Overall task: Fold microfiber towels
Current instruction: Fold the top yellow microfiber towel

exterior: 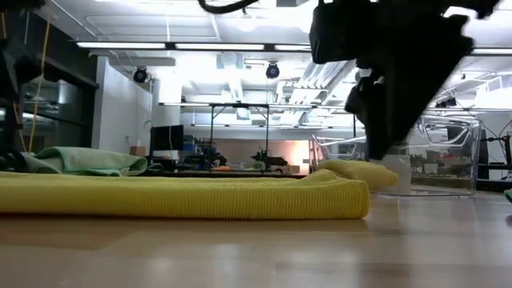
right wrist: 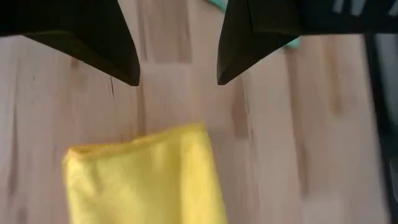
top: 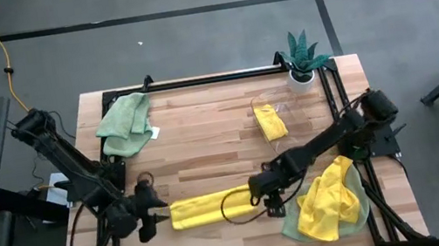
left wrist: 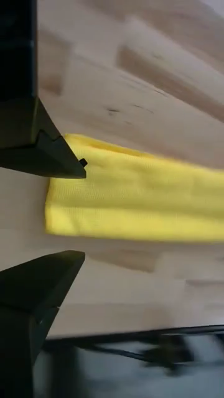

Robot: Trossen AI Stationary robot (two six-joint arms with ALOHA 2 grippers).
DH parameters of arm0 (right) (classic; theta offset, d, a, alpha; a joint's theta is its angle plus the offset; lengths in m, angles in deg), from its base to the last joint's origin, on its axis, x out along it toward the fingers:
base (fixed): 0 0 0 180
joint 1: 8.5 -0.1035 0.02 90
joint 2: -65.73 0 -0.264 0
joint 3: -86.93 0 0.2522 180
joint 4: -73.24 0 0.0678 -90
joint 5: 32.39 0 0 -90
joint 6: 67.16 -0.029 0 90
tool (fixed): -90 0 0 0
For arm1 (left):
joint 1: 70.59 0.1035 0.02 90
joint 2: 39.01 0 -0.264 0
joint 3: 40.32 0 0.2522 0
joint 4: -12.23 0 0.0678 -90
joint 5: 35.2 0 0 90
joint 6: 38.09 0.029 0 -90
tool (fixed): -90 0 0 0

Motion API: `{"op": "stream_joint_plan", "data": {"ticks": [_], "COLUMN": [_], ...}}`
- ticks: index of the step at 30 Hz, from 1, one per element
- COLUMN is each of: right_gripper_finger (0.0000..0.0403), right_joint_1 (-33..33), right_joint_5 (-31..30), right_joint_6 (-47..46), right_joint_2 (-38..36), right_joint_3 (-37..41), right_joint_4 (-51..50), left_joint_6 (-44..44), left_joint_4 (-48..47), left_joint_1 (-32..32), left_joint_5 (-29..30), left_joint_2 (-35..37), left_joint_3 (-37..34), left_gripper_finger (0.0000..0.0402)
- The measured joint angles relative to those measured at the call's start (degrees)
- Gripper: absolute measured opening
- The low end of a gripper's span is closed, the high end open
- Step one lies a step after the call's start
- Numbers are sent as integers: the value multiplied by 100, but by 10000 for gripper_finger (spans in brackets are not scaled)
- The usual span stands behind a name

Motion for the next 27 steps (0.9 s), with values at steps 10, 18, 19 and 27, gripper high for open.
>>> {"op": "stream_joint_plan", "data": {"ticks": [10, 18, 19, 27], "right_gripper_finger": [206, 206, 206, 206], "right_joint_1": [4, 3, 3, 29], "right_joint_5": [-653, -607, -609, -866], "right_joint_6": [-2387, -3359, -3457, -4656], "right_joint_2": [-561, -524, -530, -502], "right_joint_3": [1442, 1944, 1946, 1944], "right_joint_4": [2300, 3507, 3495, 3320], "left_joint_6": [-3211, -4557, -4794, -5724], "left_joint_4": [1241, 1223, 1227, 1961], "left_joint_1": [-611, -440, -398, -235], "left_joint_5": [234, -113, -187, -542], "left_joint_2": [-285, -1097, -1199, -1933], "left_joint_3": [-861, -861, -862, -854], "left_gripper_finger": [147, 11, 11, 1]}}
